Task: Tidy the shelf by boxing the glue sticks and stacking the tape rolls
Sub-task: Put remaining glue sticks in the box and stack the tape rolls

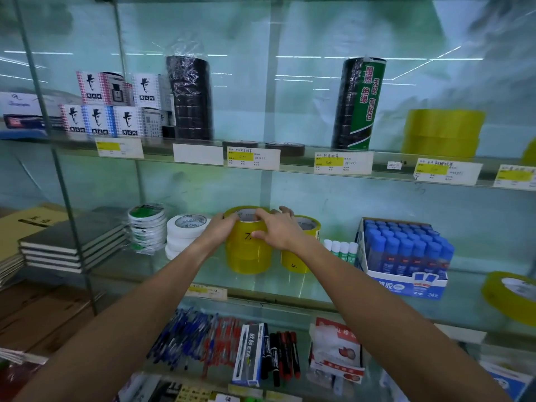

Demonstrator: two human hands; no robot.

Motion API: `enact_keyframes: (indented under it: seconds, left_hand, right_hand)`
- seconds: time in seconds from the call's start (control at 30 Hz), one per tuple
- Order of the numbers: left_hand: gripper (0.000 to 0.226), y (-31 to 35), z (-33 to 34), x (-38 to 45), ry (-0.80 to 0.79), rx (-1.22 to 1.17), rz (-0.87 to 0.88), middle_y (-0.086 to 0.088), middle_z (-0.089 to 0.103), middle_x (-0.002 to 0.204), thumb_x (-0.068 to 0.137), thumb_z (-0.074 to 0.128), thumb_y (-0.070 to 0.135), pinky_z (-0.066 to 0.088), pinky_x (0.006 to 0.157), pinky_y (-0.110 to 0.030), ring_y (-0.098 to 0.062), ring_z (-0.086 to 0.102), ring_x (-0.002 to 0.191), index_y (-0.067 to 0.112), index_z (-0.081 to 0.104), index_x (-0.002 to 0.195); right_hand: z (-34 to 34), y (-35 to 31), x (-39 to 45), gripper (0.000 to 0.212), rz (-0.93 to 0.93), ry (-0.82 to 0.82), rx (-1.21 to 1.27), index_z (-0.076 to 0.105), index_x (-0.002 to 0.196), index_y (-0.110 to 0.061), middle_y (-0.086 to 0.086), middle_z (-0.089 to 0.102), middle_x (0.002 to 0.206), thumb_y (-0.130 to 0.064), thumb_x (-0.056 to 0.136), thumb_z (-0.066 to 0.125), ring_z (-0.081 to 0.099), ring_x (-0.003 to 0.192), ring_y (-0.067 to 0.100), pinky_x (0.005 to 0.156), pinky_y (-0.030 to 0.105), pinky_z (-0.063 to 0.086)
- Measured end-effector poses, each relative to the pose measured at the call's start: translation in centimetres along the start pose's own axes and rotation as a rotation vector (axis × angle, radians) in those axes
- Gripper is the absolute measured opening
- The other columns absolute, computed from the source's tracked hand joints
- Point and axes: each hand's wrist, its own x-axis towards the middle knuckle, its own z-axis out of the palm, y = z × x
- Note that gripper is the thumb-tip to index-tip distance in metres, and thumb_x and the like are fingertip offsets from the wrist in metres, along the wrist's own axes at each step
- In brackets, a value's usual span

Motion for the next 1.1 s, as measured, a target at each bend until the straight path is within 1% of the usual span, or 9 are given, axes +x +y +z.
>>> enact_keyframes:
  seconds: [0.1,0.23,0.37,0.5,0.67,0.77,0.87,0.97,1.1]
  left_hand:
    - [0.039,-0.5,0.2,1.0,0.100,0.289,0.057,-0.016,0.054,0.134,0.094,0.051,0.025,0.046,0.098,-0.041,-0.032,0.054,0.118,0.010,0.050,0.129]
    - [0.042,0.7,1.8,0.3,0.294,0.654,0.427,-0.013,0.058,0.127,0.084,0.057,0.021,0.041,0.099,-0.044,-0.035,0.050,0.117,0.016,0.058,0.126]
    - [0.020,3.4,5.4,-2.0,0.117,0.572,0.666,-0.002,0.070,0.100,0.083,0.056,0.014,0.048,0.088,-0.036,-0.022,0.061,0.097,0.018,0.071,0.097]
    - [0.020,5.2,10.4,-4.7,-0.107,0.402,0.755,0.007,0.072,0.083,0.084,0.057,0.007,0.046,0.073,-0.020,-0.004,0.063,0.076,0.020,0.071,0.084]
    - [0.019,6.1,15.6,-6.8,-0.232,0.347,0.838,0.007,0.072,0.082,0.084,0.057,0.004,0.037,0.066,-0.002,0.005,0.059,0.073,0.016,0.072,0.085]
    - [0.020,6.4,18.0,-7.2,-0.279,0.376,0.909,0.007,0.072,0.085,0.084,0.057,0.005,0.044,0.072,-0.014,-0.006,0.063,0.078,0.017,0.071,0.086]
    - [0.019,6.5,19.8,-8.0,-0.314,0.485,1.001,0.004,0.070,0.087,0.085,0.056,0.005,0.046,0.078,-0.026,-0.013,0.062,0.082,0.016,0.071,0.087]
    - [0.019,6.5,21.4,-9.2,-0.370,0.520,1.059,0.004,0.070,0.087,0.085,0.056,0.005,0.045,0.077,-0.026,-0.014,0.061,0.083,0.016,0.071,0.087]
    - [0.020,6.2,23.2,-10.5,-0.491,0.397,0.853,0.013,0.070,0.088,0.088,0.057,0.009,0.047,0.074,-0.017,-0.001,0.062,0.083,0.022,0.073,0.087]
  right_hand:
    - [-0.8,0.3,-0.7,0.051,-0.007,0.019,-0.029,0.041,0.134,-0.030,0.020,0.050,0.137,-0.051,0.089,0.055,0.031,0.136,0.045,0.115,0.054,0.021]
    - [-3.1,1.9,-2.7,0.046,-0.015,0.100,-0.002,0.045,0.131,-0.027,0.014,0.055,0.133,-0.038,0.088,0.059,0.042,0.127,0.040,0.107,0.048,0.035]
    - [-6.1,5.2,-6.0,0.029,0.037,0.238,0.043,0.054,0.117,-0.021,0.010,0.064,0.108,-0.028,0.089,0.056,0.055,0.104,0.032,0.083,0.042,0.050]
    - [-8.6,10.2,-10.9,0.017,0.159,0.431,0.012,0.059,0.104,-0.016,0.007,0.063,0.088,-0.018,0.089,0.054,0.059,0.084,0.029,0.067,0.036,0.046]
    - [-10.1,17.4,-17.3,0.018,0.418,0.560,0.049,0.061,0.104,-0.014,0.012,0.062,0.090,-0.012,0.088,0.053,0.059,0.081,0.031,0.067,0.035,0.046]
    - [-10.3,21.8,-20.6,0.019,0.587,0.612,0.054,0.061,0.101,-0.013,0.014,0.063,0.093,-0.007,0.087,0.049,0.060,0.086,0.035,0.068,0.036,0.047]
    - [-9.5,25.9,-23.8,0.024,0.792,0.505,0.010,0.059,0.106,-0.010,0.018,0.062,0.106,-0.005,0.085,0.048,0.058,0.100,0.038,0.076,0.037,0.045]
    - [-7.6,29.4,-26.9,0.032,0.933,0.232,-0.071,0.056,0.114,-0.008,0.020,0.059,0.119,-0.024,0.087,0.054,0.055,0.111,0.039,0.091,0.041,0.048]
    - [-5.5,32.3,-29.6,0.050,0.997,-0.034,-0.163,0.057,0.121,-0.020,0.013,0.059,0.125,-0.042,0.076,0.059,0.055,0.115,0.032,0.099,0.039,0.044]
